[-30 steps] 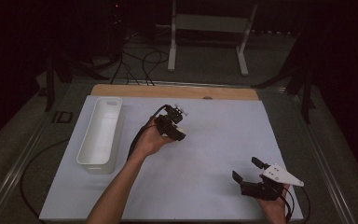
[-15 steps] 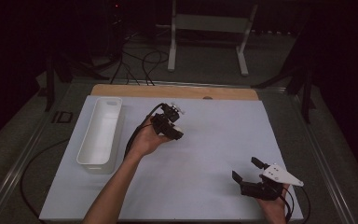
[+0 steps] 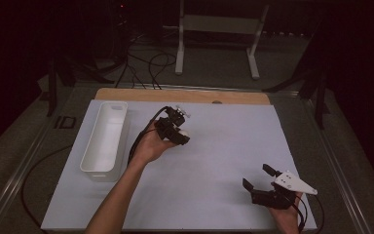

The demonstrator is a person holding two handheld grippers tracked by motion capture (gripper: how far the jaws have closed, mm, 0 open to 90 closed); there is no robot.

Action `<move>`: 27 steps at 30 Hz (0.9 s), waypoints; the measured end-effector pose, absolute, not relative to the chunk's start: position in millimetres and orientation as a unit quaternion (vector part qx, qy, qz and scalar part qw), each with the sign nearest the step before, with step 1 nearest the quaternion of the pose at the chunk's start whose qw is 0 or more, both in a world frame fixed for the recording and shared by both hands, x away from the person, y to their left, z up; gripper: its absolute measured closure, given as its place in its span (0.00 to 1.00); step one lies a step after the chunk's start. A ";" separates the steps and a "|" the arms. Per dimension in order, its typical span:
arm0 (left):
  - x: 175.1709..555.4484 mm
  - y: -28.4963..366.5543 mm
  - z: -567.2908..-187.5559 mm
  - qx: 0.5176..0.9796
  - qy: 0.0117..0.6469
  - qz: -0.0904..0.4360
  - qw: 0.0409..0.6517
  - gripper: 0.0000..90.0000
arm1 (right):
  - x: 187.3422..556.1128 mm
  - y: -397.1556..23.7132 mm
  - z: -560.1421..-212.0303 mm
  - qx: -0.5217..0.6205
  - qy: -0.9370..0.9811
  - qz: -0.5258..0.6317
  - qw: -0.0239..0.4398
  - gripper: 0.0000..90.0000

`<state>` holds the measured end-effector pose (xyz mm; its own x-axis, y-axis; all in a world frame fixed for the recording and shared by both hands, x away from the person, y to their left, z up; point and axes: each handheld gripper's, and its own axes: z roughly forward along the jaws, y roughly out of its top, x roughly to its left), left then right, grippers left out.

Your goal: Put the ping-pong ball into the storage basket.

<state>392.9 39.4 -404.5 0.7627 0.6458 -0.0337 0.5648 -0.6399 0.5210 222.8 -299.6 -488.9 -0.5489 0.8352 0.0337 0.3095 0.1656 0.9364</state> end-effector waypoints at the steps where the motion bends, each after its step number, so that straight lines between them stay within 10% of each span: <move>1: 392.6 40.4 -403.8 0.902 0.336 0.078 0.260 0.57 | 222.8 -299.5 -488.9 0.399 0.718 0.509 0.258 0.08; 27: 388.7 59.2 -395.5 0.893 0.349 0.088 0.269 0.57 | 222.2 -299.6 -488.6 0.398 0.718 0.509 0.258 0.08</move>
<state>388.7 59.2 -395.5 0.7403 0.6715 -0.0314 0.5770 -0.6107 0.5423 222.2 -299.6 -488.6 -0.5496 0.8347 0.0354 0.3093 0.1640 0.9367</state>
